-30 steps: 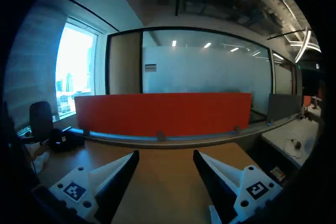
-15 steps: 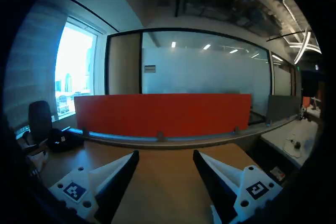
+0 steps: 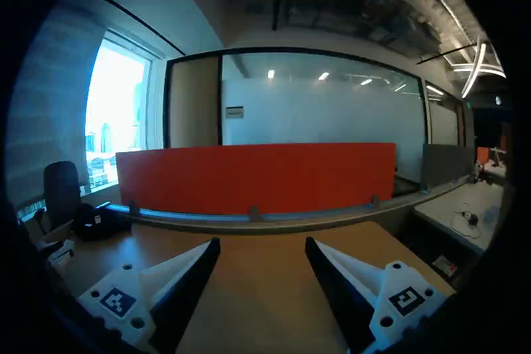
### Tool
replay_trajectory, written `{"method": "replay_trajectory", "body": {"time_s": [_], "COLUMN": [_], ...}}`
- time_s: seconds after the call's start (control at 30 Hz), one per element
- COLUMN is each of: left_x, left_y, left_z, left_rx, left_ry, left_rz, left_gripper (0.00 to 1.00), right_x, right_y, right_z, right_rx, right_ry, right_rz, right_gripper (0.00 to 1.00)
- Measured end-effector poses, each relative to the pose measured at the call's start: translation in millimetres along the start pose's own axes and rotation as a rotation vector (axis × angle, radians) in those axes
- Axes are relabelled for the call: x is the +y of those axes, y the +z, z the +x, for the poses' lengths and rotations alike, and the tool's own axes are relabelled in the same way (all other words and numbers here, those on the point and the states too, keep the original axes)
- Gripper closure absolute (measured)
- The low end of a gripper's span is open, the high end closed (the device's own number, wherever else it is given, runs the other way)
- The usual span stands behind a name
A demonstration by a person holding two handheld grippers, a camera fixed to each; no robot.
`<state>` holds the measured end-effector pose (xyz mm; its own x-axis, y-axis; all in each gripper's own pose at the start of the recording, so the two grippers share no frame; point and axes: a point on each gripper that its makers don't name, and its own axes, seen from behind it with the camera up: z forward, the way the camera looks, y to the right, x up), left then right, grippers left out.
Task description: Fold towel
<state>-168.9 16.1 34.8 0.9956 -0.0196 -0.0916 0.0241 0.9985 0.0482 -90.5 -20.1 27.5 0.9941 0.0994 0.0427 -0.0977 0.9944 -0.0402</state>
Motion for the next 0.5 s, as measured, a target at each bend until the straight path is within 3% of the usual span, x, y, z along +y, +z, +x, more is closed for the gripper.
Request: {"method": "replay_trajectory", "body": {"time_s": [0.5], "left_x": [-0.9], "left_y": [-3.6], "left_z": [-35], "left_rx": [0.022], "left_ry": [-0.011], "left_rz": [0.004], "left_gripper": [0.05], "right_x": [3], "right_y": [-4.7], "right_z": [-25], "right_rx": [0.017], "right_ry": [-0.005], "right_rz": [-0.003], "right_gripper": [0.01]}}
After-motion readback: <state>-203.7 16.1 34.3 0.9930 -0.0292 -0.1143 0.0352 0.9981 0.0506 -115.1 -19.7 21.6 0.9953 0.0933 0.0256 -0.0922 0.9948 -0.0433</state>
